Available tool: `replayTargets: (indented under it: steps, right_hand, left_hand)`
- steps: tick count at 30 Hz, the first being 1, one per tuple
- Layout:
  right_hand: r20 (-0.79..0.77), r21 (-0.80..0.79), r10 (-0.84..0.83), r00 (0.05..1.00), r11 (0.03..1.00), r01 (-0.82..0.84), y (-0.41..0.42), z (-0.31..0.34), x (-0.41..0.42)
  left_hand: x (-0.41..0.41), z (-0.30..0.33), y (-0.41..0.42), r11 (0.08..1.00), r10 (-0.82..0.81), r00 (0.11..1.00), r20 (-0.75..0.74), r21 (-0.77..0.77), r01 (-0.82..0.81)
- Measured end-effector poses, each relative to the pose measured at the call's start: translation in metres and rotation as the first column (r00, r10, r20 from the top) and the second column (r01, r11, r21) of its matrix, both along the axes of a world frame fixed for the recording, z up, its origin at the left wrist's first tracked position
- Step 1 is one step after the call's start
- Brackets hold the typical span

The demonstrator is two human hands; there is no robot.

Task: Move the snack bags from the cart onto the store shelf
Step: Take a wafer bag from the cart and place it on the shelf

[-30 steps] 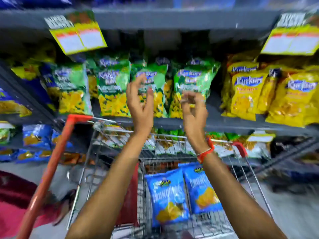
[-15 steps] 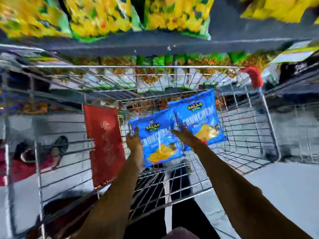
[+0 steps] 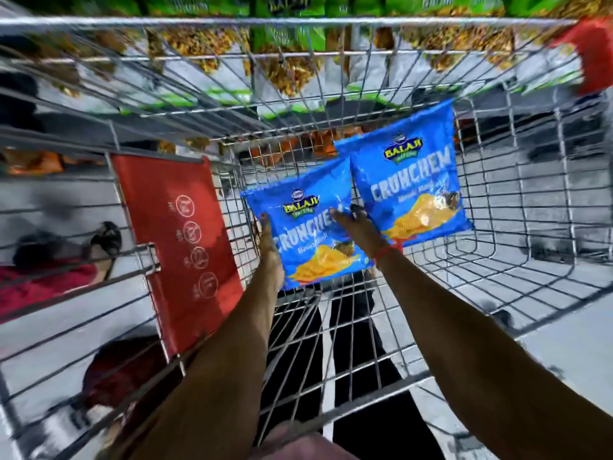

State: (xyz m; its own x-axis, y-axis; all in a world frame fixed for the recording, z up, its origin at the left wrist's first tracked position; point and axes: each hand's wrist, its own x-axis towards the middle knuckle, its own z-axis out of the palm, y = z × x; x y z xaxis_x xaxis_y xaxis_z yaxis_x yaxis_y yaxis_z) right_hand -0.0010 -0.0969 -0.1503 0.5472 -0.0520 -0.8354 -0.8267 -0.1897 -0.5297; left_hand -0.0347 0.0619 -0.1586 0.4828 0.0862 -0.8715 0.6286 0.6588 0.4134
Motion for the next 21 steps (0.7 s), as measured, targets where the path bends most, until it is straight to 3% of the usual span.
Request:
replayTargets:
  steps: [4,8,10,13,16,19,21]
  right_hand:
    - [0.078,0.131,-0.01,0.997,0.991,0.0,0.001,0.007,-0.003]
    - [0.074,0.144,-0.023,0.997,0.99,0.012,0.005,0.038,0.003]
    - [0.047,0.067,0.036,0.998,0.997,-0.039,0.003,0.069,0.009]
    - [0.127,0.034,0.069,0.99,0.997,-0.074,0.004,0.11,0.02]
    - [0.294,0.242,-0.167,0.941,0.965,0.096,0.01,0.161,0.033]
    - [0.427,0.379,-0.193,0.883,0.925,0.019,0.009,0.215,0.041]
    - [0.527,0.372,-0.168,0.833,0.927,-0.049,0.005,0.26,0.042]
  left_hand:
    - [-0.003,0.014,0.002,0.999,-0.052,0.999,-0.002,-0.015,0.052]
    - [0.009,0.05,0.006,1.0,-0.008,0.999,0.032,-0.014,0.008]
    - [0.017,0.071,0.008,0.999,-0.004,0.999,0.037,0.047,0.002]
    - [0.029,0.113,0.009,0.994,0.012,0.991,0.136,0.109,-0.027]
    - [0.032,0.163,0.005,0.977,0.051,0.957,0.287,0.183,-0.107]
    - [0.039,0.221,-0.001,0.964,0.096,0.902,0.421,0.186,-0.19]
    - [0.043,0.264,-0.005,0.953,0.139,0.841,0.522,0.16,-0.257]
